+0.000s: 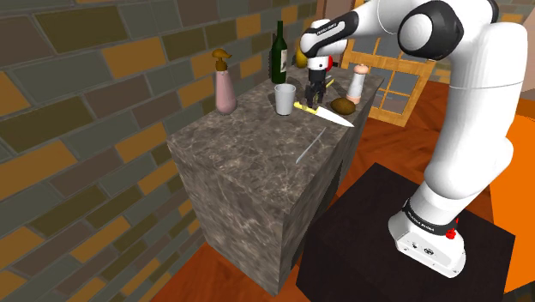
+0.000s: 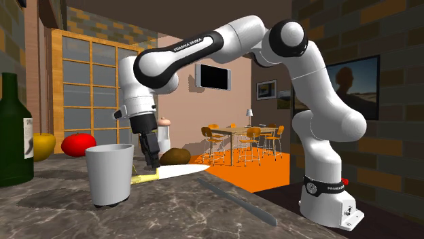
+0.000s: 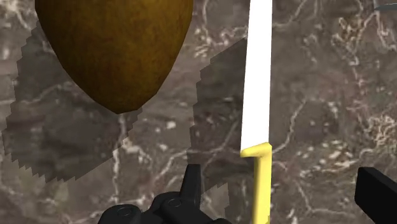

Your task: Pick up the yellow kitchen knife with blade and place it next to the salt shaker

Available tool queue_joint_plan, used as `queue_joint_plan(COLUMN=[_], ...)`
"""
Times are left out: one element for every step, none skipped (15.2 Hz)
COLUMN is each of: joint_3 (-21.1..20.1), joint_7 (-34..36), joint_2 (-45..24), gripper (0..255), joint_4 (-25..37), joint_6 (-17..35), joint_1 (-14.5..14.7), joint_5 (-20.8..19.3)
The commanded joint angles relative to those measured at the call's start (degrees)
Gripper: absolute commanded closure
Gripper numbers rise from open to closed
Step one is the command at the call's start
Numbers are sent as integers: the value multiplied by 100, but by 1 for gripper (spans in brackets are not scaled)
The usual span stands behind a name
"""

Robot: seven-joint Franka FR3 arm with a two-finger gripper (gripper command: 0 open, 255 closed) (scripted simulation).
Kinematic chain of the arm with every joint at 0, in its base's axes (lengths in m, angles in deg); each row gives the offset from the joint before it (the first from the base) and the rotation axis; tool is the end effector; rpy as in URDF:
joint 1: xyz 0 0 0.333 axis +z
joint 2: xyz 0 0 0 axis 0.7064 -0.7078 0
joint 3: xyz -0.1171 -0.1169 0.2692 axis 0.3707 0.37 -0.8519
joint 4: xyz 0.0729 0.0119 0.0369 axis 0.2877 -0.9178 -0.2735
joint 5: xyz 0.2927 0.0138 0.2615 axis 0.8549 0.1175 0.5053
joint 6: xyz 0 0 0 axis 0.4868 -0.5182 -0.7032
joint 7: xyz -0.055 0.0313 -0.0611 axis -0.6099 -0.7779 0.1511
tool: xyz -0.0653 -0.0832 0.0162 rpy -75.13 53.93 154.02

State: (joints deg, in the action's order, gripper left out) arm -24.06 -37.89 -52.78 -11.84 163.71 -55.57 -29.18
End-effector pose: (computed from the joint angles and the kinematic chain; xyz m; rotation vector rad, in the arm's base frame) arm 0.6032 -0.1793 0.3615 -2.9790 -0.1871 0.2670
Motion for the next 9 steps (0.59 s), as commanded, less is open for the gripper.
queue_joint_plan(joint_3=[7, 12, 12, 12, 12, 12, 12, 12, 12], joint_7=[19, 24, 24, 24, 24, 24, 24, 24, 24], joint_2=[-14, -14, -14, -13, -14, -14, -14, -14, -14], gripper=[0, 0, 0, 0, 0, 0, 0, 0, 0], joint_4=[342, 492, 492, 490, 492, 492, 492, 492, 492], joint_6=[-332, -483, -483, -482, -483, -483, -483, -483, -483], joint_1=[-16, -24, -24, -24, -24, -24, -24, -24, -24], joint_5=[-11, -16, -16, -16, -16, -16, -16, -16, -16])
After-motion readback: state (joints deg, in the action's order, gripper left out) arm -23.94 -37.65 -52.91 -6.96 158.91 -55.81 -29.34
